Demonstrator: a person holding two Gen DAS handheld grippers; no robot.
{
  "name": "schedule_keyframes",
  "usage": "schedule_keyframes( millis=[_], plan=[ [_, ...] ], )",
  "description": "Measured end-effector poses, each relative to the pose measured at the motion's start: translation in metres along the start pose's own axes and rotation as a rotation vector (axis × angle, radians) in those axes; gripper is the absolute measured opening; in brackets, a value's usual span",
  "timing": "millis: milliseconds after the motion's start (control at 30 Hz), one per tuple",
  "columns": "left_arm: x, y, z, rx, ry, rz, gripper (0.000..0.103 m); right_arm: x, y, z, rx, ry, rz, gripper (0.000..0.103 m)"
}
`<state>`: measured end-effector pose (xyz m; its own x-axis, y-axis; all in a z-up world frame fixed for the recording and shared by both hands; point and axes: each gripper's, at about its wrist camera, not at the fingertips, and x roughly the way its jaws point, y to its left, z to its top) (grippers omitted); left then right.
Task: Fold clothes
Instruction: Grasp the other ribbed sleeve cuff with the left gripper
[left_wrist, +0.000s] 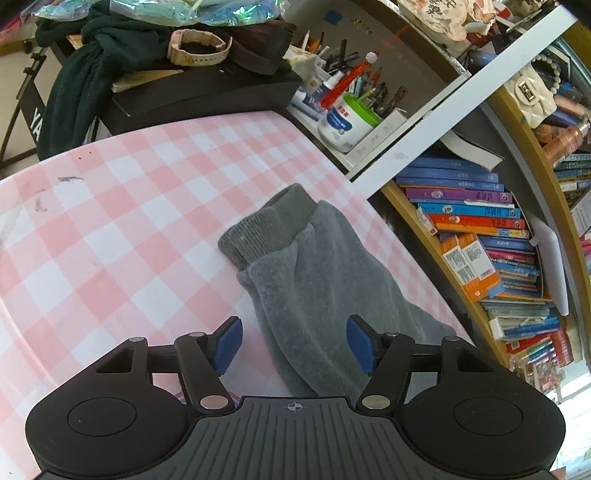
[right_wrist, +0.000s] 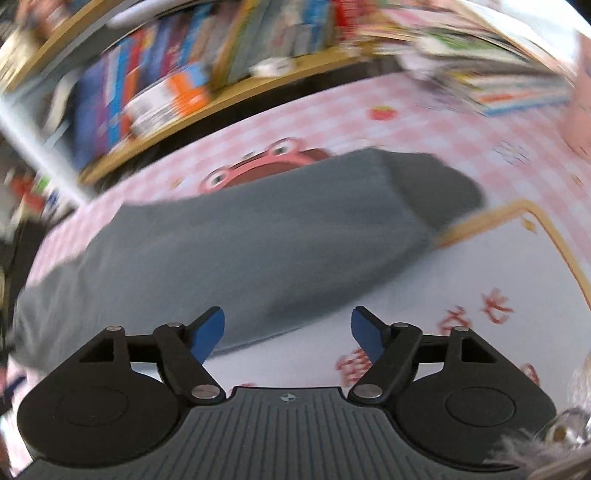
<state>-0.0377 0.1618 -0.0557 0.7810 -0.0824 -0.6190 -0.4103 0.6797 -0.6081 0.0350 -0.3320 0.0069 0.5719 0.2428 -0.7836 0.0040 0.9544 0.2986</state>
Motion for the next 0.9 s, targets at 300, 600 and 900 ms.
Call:
schedule_keyframes(
  millis=[300,600,900],
  plan=[
    [0.006,0.003,-0.003,-0.020,0.020,-0.001,0.064,0.015,0.051,-0.005,-0.264,0.057,0.048,0.082],
    [0.014,0.003,-0.001,-0.029,0.026,0.003,0.064,0.033,0.090,-0.014,-0.509,0.119,0.097,0.084],
    [0.024,0.004,0.002,-0.055,0.023,-0.015,0.064,0.055,0.138,-0.011,-0.757,0.056,0.167,0.087]
  ],
)
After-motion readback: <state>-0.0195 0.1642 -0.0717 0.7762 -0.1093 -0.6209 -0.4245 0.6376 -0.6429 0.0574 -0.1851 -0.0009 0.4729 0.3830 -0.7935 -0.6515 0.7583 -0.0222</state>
